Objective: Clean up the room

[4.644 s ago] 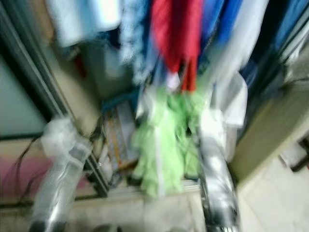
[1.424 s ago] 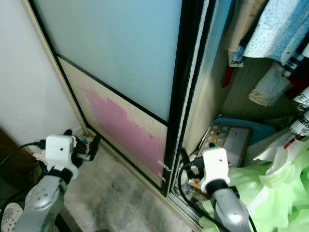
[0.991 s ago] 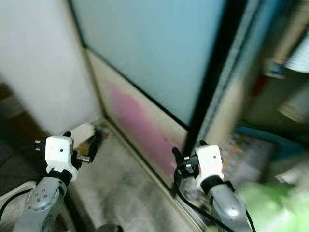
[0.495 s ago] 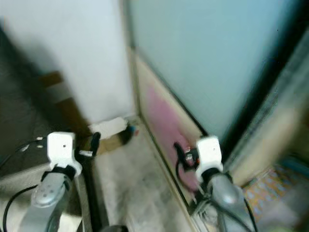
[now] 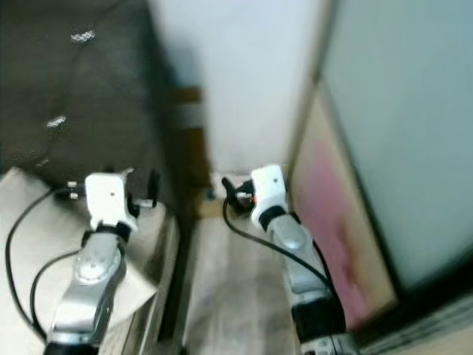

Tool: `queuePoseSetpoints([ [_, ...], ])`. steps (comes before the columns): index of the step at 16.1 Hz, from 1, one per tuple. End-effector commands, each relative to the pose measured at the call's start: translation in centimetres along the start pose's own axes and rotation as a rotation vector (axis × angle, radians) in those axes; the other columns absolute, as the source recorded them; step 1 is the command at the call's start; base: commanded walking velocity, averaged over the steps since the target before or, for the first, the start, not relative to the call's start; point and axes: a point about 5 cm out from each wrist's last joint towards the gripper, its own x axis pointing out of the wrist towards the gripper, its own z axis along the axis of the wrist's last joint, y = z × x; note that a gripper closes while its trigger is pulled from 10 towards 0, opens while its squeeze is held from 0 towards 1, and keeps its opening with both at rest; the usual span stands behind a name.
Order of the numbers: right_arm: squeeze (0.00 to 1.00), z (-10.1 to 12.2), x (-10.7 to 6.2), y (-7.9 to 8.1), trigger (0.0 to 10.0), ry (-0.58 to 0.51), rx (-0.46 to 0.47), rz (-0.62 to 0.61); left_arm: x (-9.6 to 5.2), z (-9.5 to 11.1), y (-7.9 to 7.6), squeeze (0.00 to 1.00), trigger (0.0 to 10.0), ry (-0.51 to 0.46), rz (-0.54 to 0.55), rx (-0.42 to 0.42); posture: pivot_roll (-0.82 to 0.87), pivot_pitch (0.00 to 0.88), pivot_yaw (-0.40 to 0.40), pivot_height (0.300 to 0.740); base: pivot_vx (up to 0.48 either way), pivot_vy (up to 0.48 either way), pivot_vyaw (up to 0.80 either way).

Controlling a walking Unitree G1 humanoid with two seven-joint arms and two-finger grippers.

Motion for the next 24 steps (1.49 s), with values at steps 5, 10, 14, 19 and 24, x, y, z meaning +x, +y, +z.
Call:
queuePoseSetpoints([
  [5,0.0,1.0,0.5,0.7,10.0,-0.058,-0.028,-0.006,0.1,-0.5,-0.9,0.0,10.0,0.027,-0.047,0.015,0.02,0.0,-0.013,0.74,0.0,0.0,0.8],
  [10,0.0,-1.3,-0.9,-1.0,10.0,0.008,0.045,-0.063,-0.6,-2.1,-0.7,0.0,10.0,0.086,-0.098,-0.041,0.04,0.0,-0.006,0.74,0.0,0.0,0.8],
  [14,0.0,-1.1,-0.5,-0.9,10.0,-0.005,0.069,-0.069,-0.1,-1.9,-1.0,0.0,10.0,0.083,-0.105,-0.038,0.04,0.0,-0.006,0.74,0.0,0.0,0.8],
  [19,0.0,-0.9,0.1,-0.9,10.0,-0.014,0.113,-0.097,0.9,-2.3,-0.7,0.0,10.0,0.091,-0.049,-0.008,0.04,0.0,-0.002,0.74,0.0,0.0,0.8],
  [24,0.0,-1.2,-0.1,-1.0,10.0,-0.012,0.112,-0.093,0.6,-1.9,-0.5,0.0,10.0,0.065,-0.016,0.038,0.05,0.0,-0.009,0.74,0.0,0.0,0.8],
])
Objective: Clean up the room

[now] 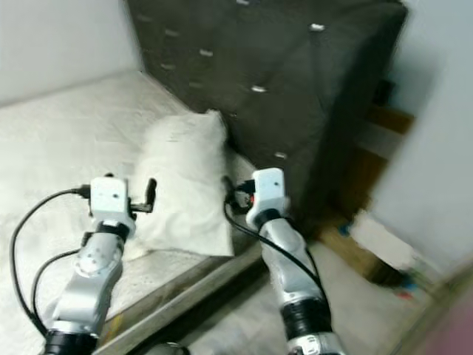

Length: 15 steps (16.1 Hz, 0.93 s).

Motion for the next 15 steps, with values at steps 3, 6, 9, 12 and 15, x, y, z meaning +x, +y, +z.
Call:
queuePoseSetpoints([
  [3,0.0,0.1,0.1,0.0,10.0,-0.009,0.004,0.005,-0.2,0.0,-0.1,0.0,10.0,-0.008,-0.042,-0.014,0.06,0.0,-0.011,0.74,0.0,0.0,0.8],
  [6,0.0,0.1,0.3,0.2,10.0,-0.006,0.002,0.012,0.1,-0.2,-1.1,0.0,10.0,-0.001,-0.092,-0.028,0.06,0.0,-0.008,0.74,0.0,0.0,0.8],
  [9,0.0,0.1,0.1,-0.1,10.0,-0.01,0.003,0.001,0.3,0.1,-1.0,0.0,10.0,-0.013,-0.075,-0.032,0.05,0.0,-0.002,0.74,0.0,0.0,0.8],
  [12,0.0,0.1,0.0,-0.3,10.0,-0.012,0.002,-0.009,0.3,0.0,-0.8,0.0,10.0,-0.006,-0.063,-0.048,0.05,0.0,-0.002,0.74,0.0,0.0,0.79],
  [15,0.0,0.8,-0.3,-1.0,10.0,-0.048,-0.006,-0.062,0.0,-0.2,0.1,0.0,10.0,0.005,-0.004,-0.043,0.04,0.0,-0.001,0.74,0.0,0.0,0.79],
])
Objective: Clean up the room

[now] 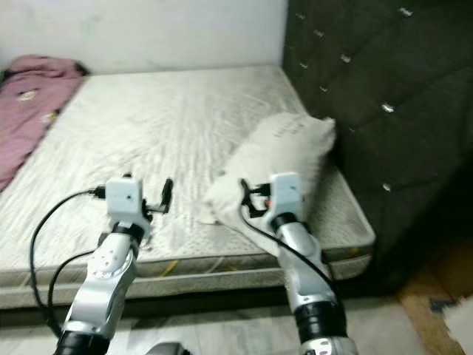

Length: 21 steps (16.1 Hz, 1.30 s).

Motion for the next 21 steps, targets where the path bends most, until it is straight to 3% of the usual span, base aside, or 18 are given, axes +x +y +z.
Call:
queuePoseSetpoints([
  [1,0.0,1.0,0.1,0.3,10.0,-0.041,0.014,0.008,-0.3,-0.2,1.6,0.0,10.0,0.026,0.047,-0.019,0.05,0.0,-0.009,0.74,0.0,0.0,0.79],
  [4,0.0,0.4,0.0,-0.3,10.0,-0.012,0.041,-0.016,0.0,-0.5,1.4,0.0,10.0,0.05,-0.035,-0.099,0.05,0.0,-0.016,0.74,0.0,0.0,0.17],
  [7,0.0,0.8,0.3,0.0,10.0,-0.017,-0.024,-0.04,-1.2,-0.6,0.6,0.0,10.0,0.069,-0.151,-0.053,0.06,0.0,-0.018,0.74,0.0,0.0,0.0],
  [9,0.0,0.8,0.2,-0.3,10.0,-0.028,-0.075,-0.075,-1.3,-0.7,0.5,0.0,10.0,0.074,-0.142,-0.052,0.05,0.0,-0.012,0.74,0.0,0.0,0.0],
  [11,0.0,0.9,0.0,-0.3,10.0,-0.048,-0.04,-0.057,-1.4,-0.6,0.2,0.0,10.0,0.067,-0.123,-0.081,0.05,0.0,-0.011,0.74,0.0,0.0,0.0],
  [14,0.0,1.0,-0.2,-0.1,10.0,-0.067,-0.119,-0.05,-1.2,-0.3,0.0,0.0,10.0,0.043,-0.091,-0.106,0.04,0.0,-0.011,0.74,0.0,0.0,0.0],
  [15,0.0,0.6,-0.1,-0.1,10.0,-0.027,-0.123,-0.04,-1.2,-0.2,0.0,0.0,10.0,0.042,-0.078,-0.122,0.05,0.0,-0.017,0.74,0.266,0.0,0.0],
  [21,0.0,0.7,0.1,0.0,10.0,-0.033,-0.083,-0.018,-1.2,-0.3,0.0,0.0,10.0,0.047,-0.07,-0.136,0.06,0.0,-0.022,0.74,0.303,0.0,0.0],
])
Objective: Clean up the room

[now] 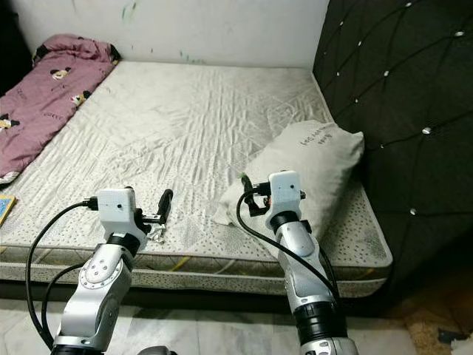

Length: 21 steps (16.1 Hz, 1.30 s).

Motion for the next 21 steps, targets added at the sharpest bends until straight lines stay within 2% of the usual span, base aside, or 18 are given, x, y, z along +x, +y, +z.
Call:
queuePoseSetpoints([
  [1,0.0,0.34,0.19,-0.11,10.0,-0.012,0.004,-0.002,0.04,0.49,-0.07,0.0,10.0,-0.019,-0.008,-0.002,0.06,0.0,-0.021,0.74,0.337,0.0,0.0],
  [14,0.0,0.04,0.04,0.15,10.0,-0.009,-0.009,0.015,0.17,0.35,-0.24,0.0,10.0,0.0,-0.006,-0.029,0.06,0.0,-0.025,0.74,0.324,0.0,0.0],
  [19,0.0,-0.05,0.17,0.06,10.0,0.0,-0.008,0.013,0.52,0.17,-0.39,0.0,10.0,0.023,0.011,-0.063,0.06,0.0,-0.027,0.74,0.0,0.0,0.0],
  [21,0.0,-0.07,0.18,0.08,10.0,0.003,-0.007,0.014,0.54,0.16,-0.44,0.0,10.0,0.025,0.006,-0.076,0.06,0.0,-0.027,0.74,0.0,0.463,0.0],
])
